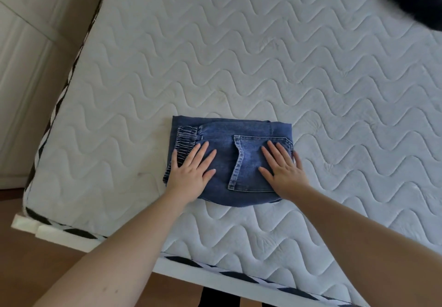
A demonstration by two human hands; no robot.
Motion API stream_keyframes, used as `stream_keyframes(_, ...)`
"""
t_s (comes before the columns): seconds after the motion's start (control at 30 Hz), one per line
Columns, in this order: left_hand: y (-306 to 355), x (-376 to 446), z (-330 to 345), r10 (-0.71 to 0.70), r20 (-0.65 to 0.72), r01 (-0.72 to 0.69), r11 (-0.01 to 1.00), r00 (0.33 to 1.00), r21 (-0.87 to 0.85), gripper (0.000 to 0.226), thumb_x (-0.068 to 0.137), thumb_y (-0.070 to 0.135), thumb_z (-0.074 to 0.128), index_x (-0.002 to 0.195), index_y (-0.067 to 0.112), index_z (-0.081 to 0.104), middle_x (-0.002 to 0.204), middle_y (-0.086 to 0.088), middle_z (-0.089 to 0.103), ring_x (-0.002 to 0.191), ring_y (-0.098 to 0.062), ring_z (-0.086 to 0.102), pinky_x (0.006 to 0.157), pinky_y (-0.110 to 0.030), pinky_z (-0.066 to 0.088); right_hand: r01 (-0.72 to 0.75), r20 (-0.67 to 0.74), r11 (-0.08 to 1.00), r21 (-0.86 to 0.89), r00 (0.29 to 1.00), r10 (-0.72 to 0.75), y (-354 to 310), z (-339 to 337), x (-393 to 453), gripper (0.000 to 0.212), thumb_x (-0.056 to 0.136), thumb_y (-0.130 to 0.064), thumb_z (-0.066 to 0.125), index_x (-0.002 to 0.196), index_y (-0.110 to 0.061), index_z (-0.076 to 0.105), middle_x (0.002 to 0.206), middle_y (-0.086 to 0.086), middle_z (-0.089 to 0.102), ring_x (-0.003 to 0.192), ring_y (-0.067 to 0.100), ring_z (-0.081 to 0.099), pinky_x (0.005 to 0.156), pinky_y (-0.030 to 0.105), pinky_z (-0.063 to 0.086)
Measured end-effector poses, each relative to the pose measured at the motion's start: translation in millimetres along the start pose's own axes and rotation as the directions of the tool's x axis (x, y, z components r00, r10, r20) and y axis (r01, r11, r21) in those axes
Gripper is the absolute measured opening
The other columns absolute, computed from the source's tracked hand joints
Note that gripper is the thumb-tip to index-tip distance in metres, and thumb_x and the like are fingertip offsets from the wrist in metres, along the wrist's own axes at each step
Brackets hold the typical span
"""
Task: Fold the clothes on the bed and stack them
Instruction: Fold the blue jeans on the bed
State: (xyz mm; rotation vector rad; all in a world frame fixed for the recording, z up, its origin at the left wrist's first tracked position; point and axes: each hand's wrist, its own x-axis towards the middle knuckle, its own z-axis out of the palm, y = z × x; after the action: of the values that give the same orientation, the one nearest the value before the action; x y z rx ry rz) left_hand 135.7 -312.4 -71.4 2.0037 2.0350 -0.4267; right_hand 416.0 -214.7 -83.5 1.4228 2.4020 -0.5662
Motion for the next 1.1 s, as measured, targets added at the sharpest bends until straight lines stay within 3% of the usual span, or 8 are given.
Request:
stream_keyframes(0.13, -30, -1, -2, -0.351, 0.009, 0.331, 0.874, 0.936, -0.357, 0.069, 0.1, 0.054, 0.031, 0.155, 0.031, -0.002, 0.163, -0.009, -0.003, 0.15, -0.029, 0.006, 0.115, -0.056, 0.018, -0.163, -0.157, 0.951, 0.262, 0.965, 0.208, 2, -8, -8, 0.08, 0.093, -0.063, 0.042, 0.156, -0.028, 0.008, 0.164, -0.003, 0.002, 0.15, 0.019, 0.007, 0.119, 0.043, 0.009)
stream_keyframes(0.23, -47, 1, -1, -0.458, 0.196, 0.422, 0.464, 0.867, -0.779, 0.087, 0.092, 0.047, 0.059, 0.156, 0.021, 0.007, 0.155, -0.013, 0.029, 0.14, -0.029, 0.034, 0.113, -0.045, 0.032, -0.395, 0.019, 0.651, 0.648, 0.863, 0.505, 10, -11, -10, 0.093, 0.08, -0.057, 0.069, 0.151, -0.019, 0.023, 0.149, 0.01, 0.034, 0.134, 0.027, 0.039, 0.112, 0.044, 0.035)
stream_keyframes(0.3, -54, 5, -5, -0.485, 0.37, 0.515, 0.205, 0.792, -0.832, 0.091, 0.08, 0.049, 0.074, 0.149, 0.018, 0.024, 0.143, -0.008, 0.047, 0.12, -0.025, 0.054, 0.099, -0.037, 0.046, -0.422, 0.157, 0.49, 0.763, 0.855, 0.494, 14, -14, -6, 0.08, 0.075, -0.052, 0.077, 0.138, -0.017, 0.044, 0.128, 0.006, 0.057, 0.108, 0.019, 0.06, 0.09, 0.037, 0.053)
stream_keyframes(0.37, -63, 9, -9, -0.38, 0.547, 0.597, 0.02, 0.746, -0.802, 0.088, 0.064, 0.051, 0.083, 0.135, 0.016, 0.045, 0.129, -0.006, 0.061, 0.103, -0.021, 0.063, 0.09, -0.037, 0.052, -0.449, 0.289, 0.326, 0.832, 0.852, 0.437, 22, -19, 1, 0.066, 0.072, -0.046, 0.083, 0.124, -0.018, 0.054, 0.114, 0.002, 0.066, 0.093, 0.012, 0.064, 0.074, 0.029, 0.055)
stream_keyframes(0.5, -74, 11, -15, -0.131, 0.627, 0.637, 0.047, 0.768, -0.77, 0.07, 0.063, 0.035, 0.089, 0.124, 0.024, 0.055, 0.111, 0.001, 0.071, 0.099, -0.022, 0.068, 0.087, -0.041, 0.055, -0.503, 0.479, 0.109, 0.857, 0.858, 0.185, 35, -33, 10, 0.076, 0.062, -0.041, 0.088, 0.128, -0.021, 0.055, 0.119, 0.002, 0.067, 0.105, 0.022, 0.066, 0.086, 0.038, 0.058)
stream_keyframes(0.7, -96, -6, -31, -0.159, 0.513, 0.531, 0.109, 0.844, -0.84, 0.054, 0.079, 0.018, 0.077, 0.124, 0.033, 0.05, 0.111, 0.007, 0.069, 0.1, -0.016, 0.067, 0.078, -0.033, 0.052, -0.342, 0.317, 0.084, 0.936, 0.922, 0.222, -8, -37, -13, 0.052, 0.083, -0.025, 0.077, 0.124, -0.04, 0.049, 0.116, -0.012, 0.063, 0.105, 0.01, 0.062, 0.073, 0.021, 0.053)
stream_keyframes(0.97, -215, -57, -59, -0.213, 0.559, 0.587, 0.103, 0.802, -0.803, 0.057, 0.084, 0.019, 0.074, 0.128, 0.045, 0.048, 0.109, 0.012, 0.07, 0.094, -0.012, 0.068, 0.068, -0.031, 0.051, -0.244, 0.245, -0.03, 0.969, 0.95, 0.194, -142, -27, -26, 0.04, 0.084, -0.031, 0.076, 0.109, -0.051, 0.051, 0.105, -0.022, 0.068, 0.095, 0.002, 0.067, 0.068, 0.017, 0.056)
stream_keyframes(1.1, -270, -86, -56, -0.265, 0.549, 0.588, 0.096, 0.793, -0.803, 0.058, 0.085, 0.017, 0.074, 0.131, 0.042, 0.05, 0.115, 0.009, 0.068, 0.103, -0.014, 0.065, 0.072, -0.032, 0.051, -0.246, 0.258, -0.089, 0.965, 0.953, 0.161, -205, -12, -23, 0.046, 0.083, -0.035, 0.077, 0.119, -0.044, 0.051, 0.115, -0.018, 0.066, 0.102, 0.006, 0.066, 0.081, 0.025, 0.057)
